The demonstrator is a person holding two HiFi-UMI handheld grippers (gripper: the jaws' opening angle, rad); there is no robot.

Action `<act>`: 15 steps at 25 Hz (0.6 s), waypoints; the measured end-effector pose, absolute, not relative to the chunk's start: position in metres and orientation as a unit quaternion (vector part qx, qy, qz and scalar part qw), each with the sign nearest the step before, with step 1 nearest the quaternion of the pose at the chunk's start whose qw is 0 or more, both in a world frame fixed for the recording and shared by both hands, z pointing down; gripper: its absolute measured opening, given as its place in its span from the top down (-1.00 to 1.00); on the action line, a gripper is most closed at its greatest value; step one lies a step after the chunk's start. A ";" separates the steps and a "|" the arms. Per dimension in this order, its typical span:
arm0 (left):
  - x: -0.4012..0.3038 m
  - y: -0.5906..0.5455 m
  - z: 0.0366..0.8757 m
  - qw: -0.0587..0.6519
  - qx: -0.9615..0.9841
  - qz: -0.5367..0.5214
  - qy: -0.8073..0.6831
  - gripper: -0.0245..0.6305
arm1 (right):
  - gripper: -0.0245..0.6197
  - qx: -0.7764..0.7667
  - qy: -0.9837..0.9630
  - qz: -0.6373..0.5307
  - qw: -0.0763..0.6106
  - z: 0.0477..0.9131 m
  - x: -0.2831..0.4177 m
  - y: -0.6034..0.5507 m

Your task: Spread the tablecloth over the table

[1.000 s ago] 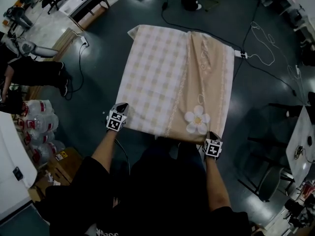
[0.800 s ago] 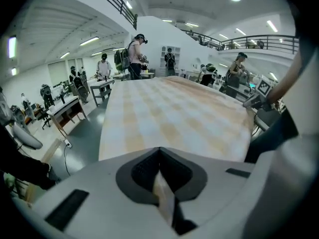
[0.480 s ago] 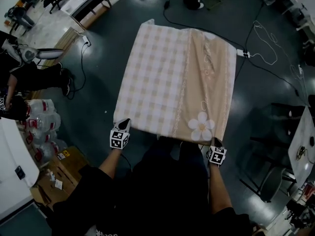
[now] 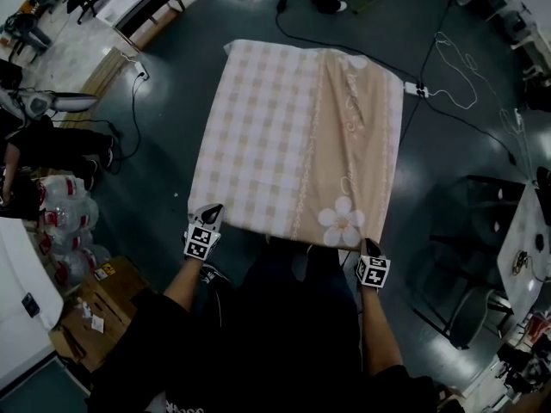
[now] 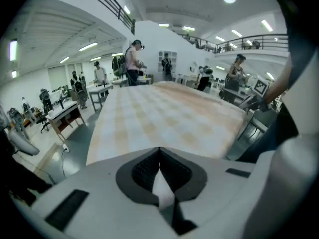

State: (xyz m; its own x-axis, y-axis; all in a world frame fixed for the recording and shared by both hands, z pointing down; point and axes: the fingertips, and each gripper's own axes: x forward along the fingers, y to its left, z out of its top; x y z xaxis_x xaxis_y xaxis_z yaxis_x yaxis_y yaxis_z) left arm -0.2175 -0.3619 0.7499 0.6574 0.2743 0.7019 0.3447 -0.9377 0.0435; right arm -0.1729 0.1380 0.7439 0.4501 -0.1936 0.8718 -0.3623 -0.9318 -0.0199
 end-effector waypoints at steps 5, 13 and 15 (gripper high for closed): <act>-0.143 -0.274 0.729 0.027 -0.916 -0.311 -0.254 0.87 | 0.77 0.851 -0.187 0.482 0.087 0.749 -0.125 0.123; -0.153 -0.251 0.753 0.065 -0.895 -0.378 -0.229 0.87 | 0.81 0.812 -0.235 0.514 0.145 0.741 -0.129 0.138; -0.160 -0.244 0.749 0.060 -0.894 -0.399 -0.195 0.87 | 0.82 0.809 -0.252 0.518 0.122 0.733 -0.138 0.149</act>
